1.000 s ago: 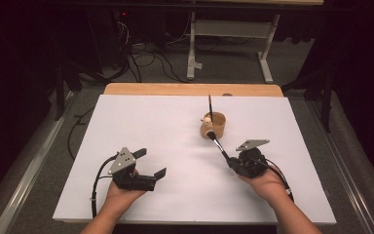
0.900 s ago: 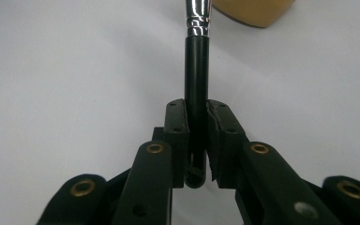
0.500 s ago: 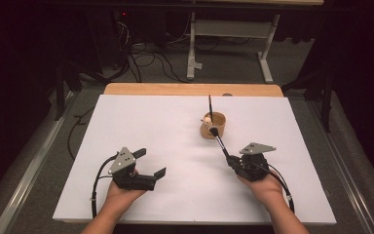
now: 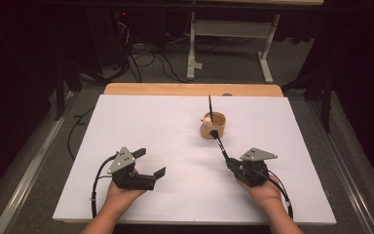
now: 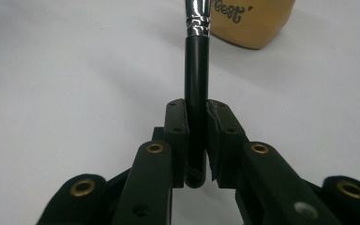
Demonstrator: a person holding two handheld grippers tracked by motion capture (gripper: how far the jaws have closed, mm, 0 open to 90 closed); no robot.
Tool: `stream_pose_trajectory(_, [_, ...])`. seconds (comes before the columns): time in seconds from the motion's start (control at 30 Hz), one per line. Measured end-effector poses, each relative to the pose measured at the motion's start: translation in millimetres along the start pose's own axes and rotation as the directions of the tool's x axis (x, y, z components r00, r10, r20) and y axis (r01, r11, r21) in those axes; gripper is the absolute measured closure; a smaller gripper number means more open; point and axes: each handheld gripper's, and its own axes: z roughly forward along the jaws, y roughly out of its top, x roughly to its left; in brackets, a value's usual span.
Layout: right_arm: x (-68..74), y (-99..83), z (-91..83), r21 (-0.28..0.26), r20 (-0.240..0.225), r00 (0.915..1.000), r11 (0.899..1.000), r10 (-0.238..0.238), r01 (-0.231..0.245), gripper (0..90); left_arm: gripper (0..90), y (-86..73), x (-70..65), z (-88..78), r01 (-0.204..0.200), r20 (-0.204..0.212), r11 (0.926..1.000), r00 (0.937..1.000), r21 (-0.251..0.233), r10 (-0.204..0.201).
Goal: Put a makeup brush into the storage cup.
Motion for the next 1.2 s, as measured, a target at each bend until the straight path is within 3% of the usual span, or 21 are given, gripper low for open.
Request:
stream_pose_trajectory(0.2, [-1.6, -4.3, 0.8, -0.018, 0.005, 0.9999, 1.000, 0.016, -0.015, 81.5, 1.5, -0.2, 0.3, 0.6, 0.000, -0.003, 1.0000, 1.0000, 0.001, 0.000])
stream_pose_trajectory(1.2, [0.4, -15.1, 4.5, -0.105, 0.026, 0.9997, 0.994, -0.004, 0.007, 81.5, 1.5, -1.6, -1.4, 3.7, 0.017, 0.019, 0.9998, 0.9997, 0.008, -0.017])
